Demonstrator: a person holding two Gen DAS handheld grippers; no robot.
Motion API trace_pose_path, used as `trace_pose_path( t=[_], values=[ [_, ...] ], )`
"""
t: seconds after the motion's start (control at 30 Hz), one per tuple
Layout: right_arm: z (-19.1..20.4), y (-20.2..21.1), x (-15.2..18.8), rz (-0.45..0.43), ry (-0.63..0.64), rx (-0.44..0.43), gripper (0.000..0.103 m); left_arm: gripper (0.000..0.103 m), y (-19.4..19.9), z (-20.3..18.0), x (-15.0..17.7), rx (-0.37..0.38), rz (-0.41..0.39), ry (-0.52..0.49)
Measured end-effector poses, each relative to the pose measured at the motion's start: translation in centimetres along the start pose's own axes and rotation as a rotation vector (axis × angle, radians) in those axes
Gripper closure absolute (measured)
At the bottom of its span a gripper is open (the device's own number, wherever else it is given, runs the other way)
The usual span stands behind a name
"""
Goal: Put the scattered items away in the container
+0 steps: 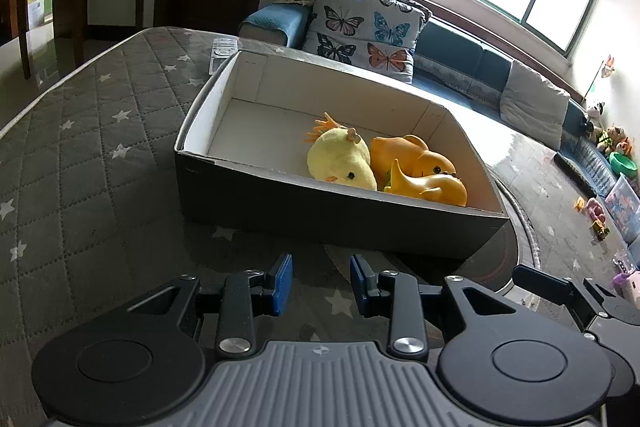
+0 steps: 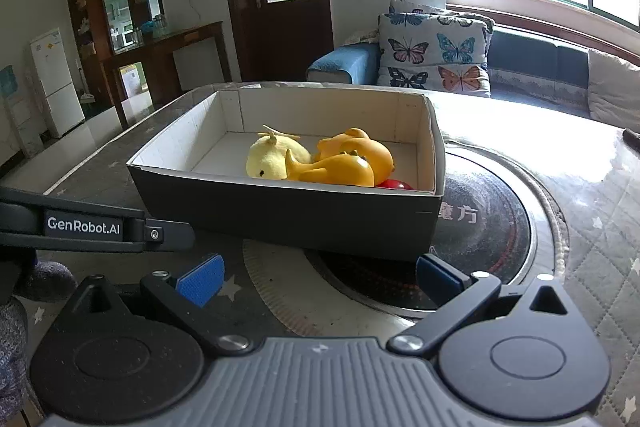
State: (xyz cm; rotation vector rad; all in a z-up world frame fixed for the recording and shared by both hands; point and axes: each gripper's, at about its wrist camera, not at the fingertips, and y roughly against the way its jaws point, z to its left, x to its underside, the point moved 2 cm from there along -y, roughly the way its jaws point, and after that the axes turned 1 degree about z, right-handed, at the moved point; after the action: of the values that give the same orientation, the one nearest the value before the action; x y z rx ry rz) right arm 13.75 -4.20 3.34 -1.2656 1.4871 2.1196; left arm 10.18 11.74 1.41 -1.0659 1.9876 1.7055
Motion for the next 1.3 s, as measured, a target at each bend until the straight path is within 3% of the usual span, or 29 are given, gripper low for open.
trace_pose_path(
  t=[1.3],
  values=[
    [-0.2,-3.3,-0.7,0.068,-0.014,0.036,0.000,0.069,-2.2,-0.2,-1.1,-0.040,0.031,-0.049]
  ],
)
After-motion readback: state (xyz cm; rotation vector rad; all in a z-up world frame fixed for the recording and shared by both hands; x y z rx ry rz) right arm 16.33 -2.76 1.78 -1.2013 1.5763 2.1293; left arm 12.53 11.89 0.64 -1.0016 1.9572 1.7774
